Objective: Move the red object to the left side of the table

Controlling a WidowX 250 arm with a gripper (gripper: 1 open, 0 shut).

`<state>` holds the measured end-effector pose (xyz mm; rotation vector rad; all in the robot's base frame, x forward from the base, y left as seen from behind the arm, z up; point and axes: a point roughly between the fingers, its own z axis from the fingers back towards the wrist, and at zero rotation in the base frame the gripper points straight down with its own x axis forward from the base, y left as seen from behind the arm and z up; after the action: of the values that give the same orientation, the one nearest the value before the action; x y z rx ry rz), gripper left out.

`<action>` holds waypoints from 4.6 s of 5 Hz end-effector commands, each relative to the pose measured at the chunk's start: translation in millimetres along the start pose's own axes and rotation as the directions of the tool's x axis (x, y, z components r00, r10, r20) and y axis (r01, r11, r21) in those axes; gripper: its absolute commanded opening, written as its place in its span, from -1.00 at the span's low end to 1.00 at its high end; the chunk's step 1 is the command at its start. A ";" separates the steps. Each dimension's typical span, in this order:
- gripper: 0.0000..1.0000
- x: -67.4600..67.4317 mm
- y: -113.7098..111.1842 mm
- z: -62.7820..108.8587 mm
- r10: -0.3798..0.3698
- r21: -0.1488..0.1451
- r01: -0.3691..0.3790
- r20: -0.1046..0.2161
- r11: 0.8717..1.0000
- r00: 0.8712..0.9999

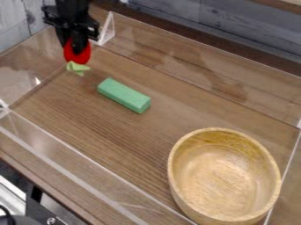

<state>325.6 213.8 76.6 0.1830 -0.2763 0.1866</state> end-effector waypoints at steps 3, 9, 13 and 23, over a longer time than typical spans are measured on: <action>-1.00 11.4 -8.7 -9.0 0.062 0.054 -0.064 0.039 0.996 0.997; -1.00 9.1 -10.1 -23.0 0.116 0.059 -0.116 0.006 0.992 0.993; -1.00 4.8 -11.5 -28.1 0.157 0.072 -0.155 -0.017 0.985 0.988; -1.00 -6.7 -8.6 -33.6 0.244 0.085 -0.238 -0.072 0.967 0.967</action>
<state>330.1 208.0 36.1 0.2129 -0.1951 0.4258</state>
